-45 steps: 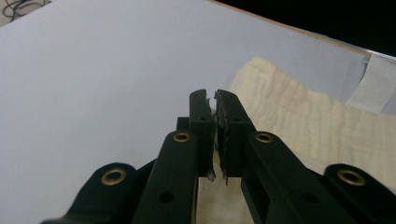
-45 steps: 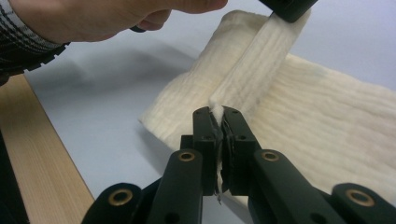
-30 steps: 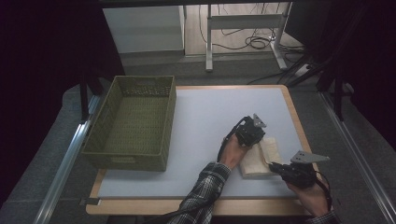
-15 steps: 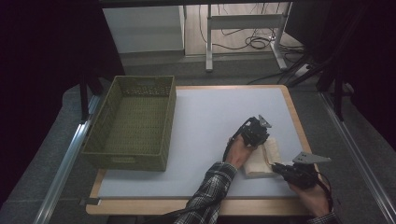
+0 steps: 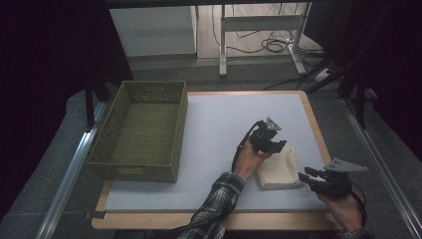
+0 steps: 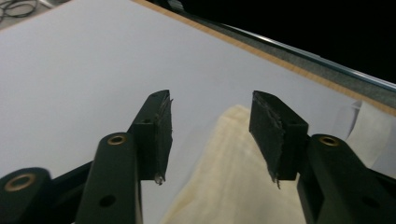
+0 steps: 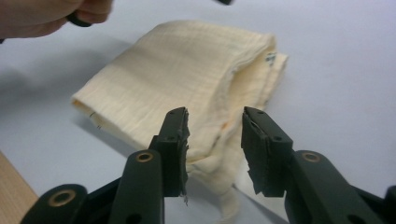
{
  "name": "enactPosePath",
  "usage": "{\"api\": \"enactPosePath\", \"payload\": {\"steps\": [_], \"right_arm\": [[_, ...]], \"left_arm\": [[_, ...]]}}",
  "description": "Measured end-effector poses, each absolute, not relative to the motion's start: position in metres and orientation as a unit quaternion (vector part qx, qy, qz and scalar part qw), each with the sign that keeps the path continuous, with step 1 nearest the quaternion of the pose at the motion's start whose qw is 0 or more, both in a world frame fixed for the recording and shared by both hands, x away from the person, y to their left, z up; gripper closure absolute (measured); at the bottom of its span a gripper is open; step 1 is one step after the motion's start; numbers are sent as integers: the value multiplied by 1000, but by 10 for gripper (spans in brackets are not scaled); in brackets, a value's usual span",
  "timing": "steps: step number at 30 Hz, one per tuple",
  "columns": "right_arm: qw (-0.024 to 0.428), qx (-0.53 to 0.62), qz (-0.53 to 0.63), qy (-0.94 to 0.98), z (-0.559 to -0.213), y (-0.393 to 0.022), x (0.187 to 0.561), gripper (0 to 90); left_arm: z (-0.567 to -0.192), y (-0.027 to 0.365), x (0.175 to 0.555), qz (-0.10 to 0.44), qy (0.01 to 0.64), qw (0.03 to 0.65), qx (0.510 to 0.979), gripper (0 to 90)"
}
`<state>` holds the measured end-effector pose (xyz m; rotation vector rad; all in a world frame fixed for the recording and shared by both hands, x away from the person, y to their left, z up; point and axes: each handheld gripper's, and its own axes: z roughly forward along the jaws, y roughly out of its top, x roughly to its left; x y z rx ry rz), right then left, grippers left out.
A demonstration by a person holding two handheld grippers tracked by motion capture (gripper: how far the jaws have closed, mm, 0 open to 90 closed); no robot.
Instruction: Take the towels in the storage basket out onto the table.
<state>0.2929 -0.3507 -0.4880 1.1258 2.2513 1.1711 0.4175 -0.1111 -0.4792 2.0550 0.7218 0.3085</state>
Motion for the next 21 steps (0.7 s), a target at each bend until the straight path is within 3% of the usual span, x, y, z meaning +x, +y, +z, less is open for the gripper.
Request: {"api": "enactPosePath", "payload": {"steps": [7,21], "right_arm": [[183,396,404,804,-486,-342,304,534],[188,433,357,806,-514,-351,305,514]], "left_arm": [[-479,-79,413,136,304,442,833,437],[-505,-49,405,114,315,420,843,434]]}}
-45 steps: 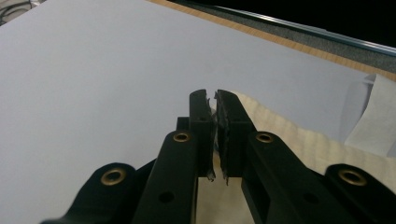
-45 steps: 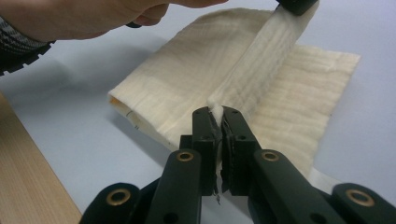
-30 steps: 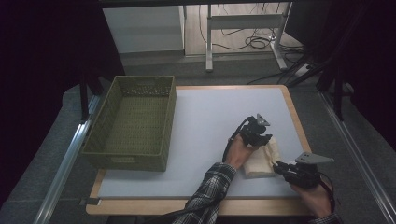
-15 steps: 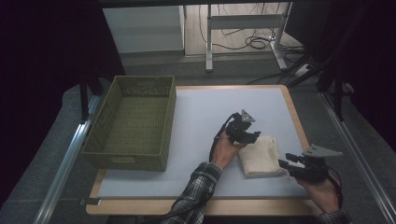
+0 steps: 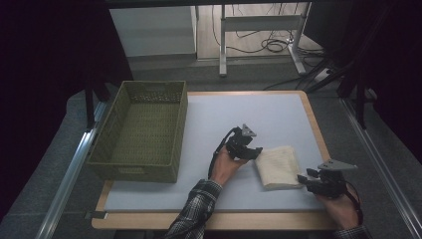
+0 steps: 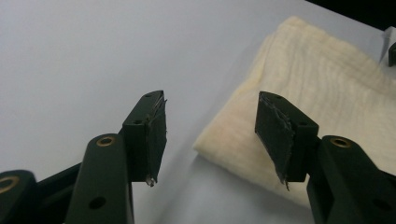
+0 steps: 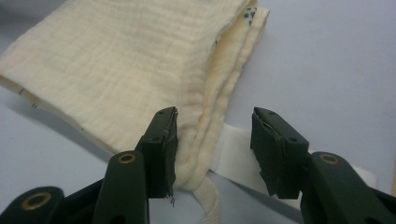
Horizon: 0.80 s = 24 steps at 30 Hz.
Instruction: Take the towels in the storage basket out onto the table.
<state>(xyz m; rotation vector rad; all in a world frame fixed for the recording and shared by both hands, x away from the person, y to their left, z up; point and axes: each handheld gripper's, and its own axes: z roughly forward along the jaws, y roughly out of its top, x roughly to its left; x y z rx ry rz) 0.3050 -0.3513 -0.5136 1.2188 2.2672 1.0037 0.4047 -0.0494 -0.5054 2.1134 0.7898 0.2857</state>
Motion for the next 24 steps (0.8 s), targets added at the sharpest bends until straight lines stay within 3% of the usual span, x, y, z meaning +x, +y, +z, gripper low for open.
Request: {"api": "enactPosePath", "payload": {"steps": [7,18,24], "right_arm": [[169,443,356,805,-518,-349,306,521],[114,457,372,800,-518,-349,307,753],[103,460,376,798,-518,-350,309,799]], "left_arm": [[-514,-49,408,112,323,413,844,441],[-535,-49,412,95,332,406,846,466],[-534,-51,413,47,324,418,848,734]]}}
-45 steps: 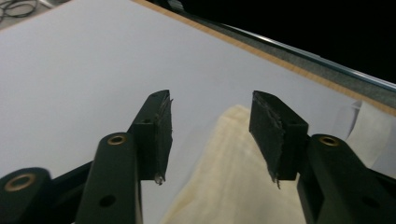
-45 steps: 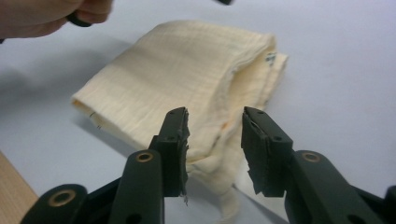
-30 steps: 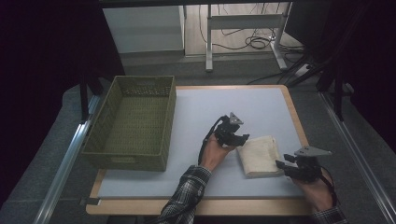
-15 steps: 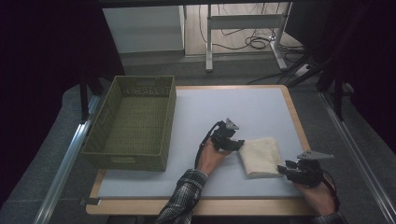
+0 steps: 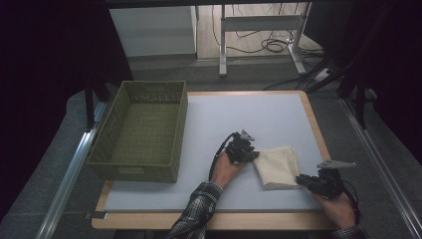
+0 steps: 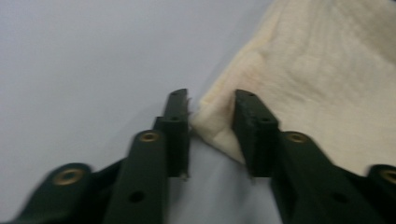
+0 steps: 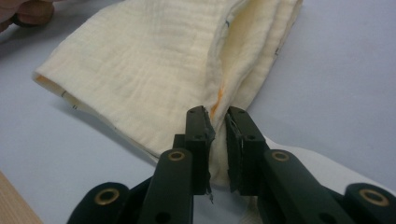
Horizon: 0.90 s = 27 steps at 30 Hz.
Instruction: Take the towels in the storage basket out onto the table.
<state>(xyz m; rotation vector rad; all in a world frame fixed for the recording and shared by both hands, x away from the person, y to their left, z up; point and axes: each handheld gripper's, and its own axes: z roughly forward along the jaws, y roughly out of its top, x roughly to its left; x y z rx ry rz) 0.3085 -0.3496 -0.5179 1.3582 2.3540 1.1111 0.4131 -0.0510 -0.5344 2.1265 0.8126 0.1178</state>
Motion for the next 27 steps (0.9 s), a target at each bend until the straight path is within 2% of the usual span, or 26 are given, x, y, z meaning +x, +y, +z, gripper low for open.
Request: {"api": "enactPosePath", "payload": {"steps": [2,5,12,27], "right_arm": [[101,463,380,794,-518,-350,308,806],[97,468,388,788,-518,-352,307,815],[95,456,417,780,-508,-346,304,818],[96,428,437,785,-490,-325,309,816]], "left_arm": [[-534,-52,413,40,321,421,847,814],[-531,-53,411,59,313,416,852,857],[-514,-43,409,89,313,436,839,861],[-490,-20,408,120,313,431,838,860]]}}
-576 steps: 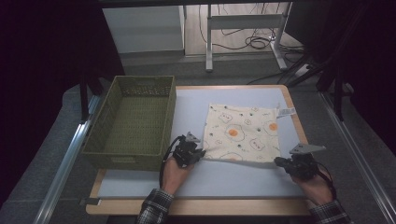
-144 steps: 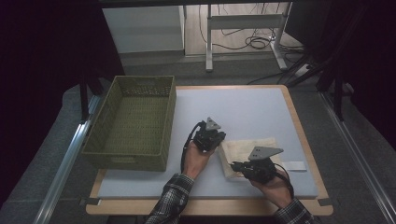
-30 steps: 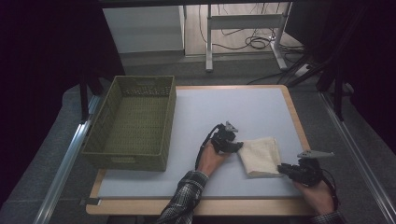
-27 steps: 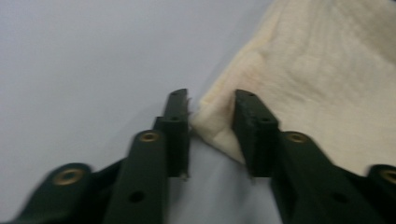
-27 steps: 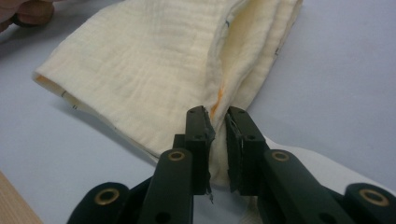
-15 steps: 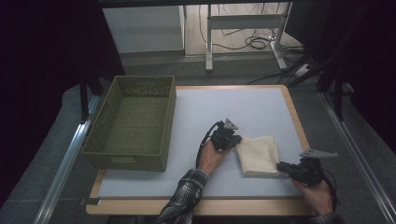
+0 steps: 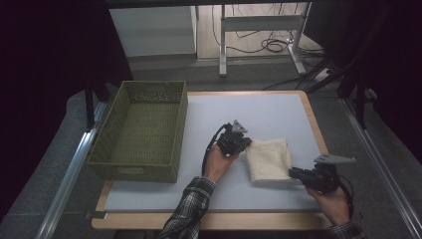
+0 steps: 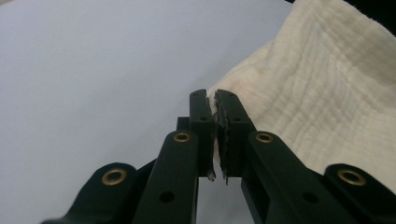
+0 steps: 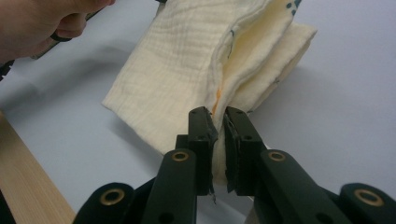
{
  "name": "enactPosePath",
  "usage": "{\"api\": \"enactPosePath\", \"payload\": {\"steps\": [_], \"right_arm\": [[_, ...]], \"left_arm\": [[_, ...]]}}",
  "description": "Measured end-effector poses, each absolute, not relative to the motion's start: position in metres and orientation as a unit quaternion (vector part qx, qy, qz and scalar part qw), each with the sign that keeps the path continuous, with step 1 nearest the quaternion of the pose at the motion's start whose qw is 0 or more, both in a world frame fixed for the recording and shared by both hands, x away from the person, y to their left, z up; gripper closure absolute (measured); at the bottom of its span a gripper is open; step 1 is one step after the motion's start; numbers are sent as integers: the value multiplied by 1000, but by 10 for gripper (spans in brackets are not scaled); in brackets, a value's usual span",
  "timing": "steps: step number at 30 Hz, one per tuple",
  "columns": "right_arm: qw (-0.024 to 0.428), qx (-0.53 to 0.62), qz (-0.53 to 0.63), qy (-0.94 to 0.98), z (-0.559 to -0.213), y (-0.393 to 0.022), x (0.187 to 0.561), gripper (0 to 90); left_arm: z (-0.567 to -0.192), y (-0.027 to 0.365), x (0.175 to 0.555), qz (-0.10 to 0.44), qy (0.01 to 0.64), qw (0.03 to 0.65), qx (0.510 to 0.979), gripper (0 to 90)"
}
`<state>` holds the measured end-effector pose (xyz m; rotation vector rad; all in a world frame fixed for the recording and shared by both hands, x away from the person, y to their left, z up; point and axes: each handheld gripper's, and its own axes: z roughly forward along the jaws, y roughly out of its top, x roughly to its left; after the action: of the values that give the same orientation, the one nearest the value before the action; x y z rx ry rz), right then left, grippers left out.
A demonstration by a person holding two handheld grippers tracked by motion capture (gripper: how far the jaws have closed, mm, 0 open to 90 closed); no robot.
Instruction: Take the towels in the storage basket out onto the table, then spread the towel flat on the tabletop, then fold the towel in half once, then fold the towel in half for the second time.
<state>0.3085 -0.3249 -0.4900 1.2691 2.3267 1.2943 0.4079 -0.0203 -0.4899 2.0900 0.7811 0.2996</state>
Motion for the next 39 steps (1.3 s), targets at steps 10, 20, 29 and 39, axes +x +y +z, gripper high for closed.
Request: {"api": "enactPosePath", "payload": {"steps": [10,20,29,39], "right_arm": [[89,416,443,789,-488,-311,314,815],[90,400,450,793,-480,-293,320,814],[94,386,457,796,-473,-275,325,813],[95,375,455,802,-470,-262,331,812]], "left_arm": [[-483,-6,408,131,321,425,836,859],[-470,11,406,145,331,416,834,858],[-459,27,405,159,339,409,832,857],[-453,37,406,168,345,404,831,857]]}}
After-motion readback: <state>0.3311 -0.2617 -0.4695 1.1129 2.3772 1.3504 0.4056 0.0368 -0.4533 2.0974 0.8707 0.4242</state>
